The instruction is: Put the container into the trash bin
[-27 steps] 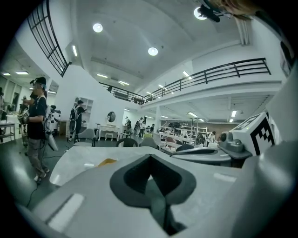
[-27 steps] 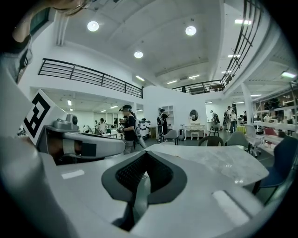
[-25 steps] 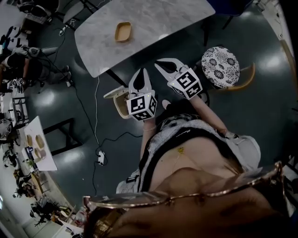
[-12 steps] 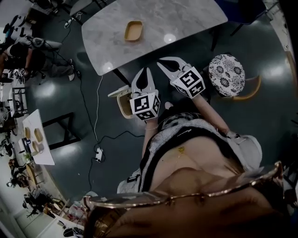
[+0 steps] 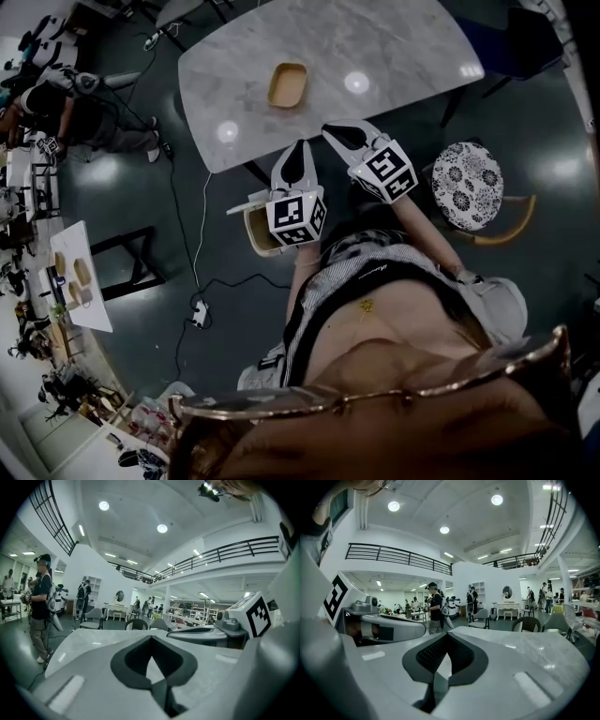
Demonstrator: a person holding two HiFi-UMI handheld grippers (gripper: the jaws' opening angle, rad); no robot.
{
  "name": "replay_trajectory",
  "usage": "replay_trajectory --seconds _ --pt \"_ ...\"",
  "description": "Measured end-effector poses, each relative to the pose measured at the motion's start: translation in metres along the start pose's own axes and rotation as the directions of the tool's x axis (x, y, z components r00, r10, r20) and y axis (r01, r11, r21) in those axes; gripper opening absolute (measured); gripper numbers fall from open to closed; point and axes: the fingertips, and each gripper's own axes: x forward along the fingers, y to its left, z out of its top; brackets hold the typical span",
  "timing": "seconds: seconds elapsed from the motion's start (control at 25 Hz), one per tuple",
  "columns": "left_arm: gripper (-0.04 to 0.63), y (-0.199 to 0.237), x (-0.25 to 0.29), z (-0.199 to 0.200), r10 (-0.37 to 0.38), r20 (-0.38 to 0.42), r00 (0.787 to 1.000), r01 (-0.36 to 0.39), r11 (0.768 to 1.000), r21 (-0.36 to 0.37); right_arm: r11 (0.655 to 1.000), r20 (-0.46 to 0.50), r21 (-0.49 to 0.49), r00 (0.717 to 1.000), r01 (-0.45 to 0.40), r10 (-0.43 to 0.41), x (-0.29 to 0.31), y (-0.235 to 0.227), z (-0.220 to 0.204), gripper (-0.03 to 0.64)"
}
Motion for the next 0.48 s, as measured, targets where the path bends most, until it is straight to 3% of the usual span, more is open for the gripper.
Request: replay_trajectory --seconds 0.48 --pt "0.0 0.034 0.078 0.024 0.132 -0.01 0.991 -0.132 0.991 -0.023 0.989 -0.012 -0.041 0.99 -0.139 0.139 0.062 -0.067 0.028 0.026"
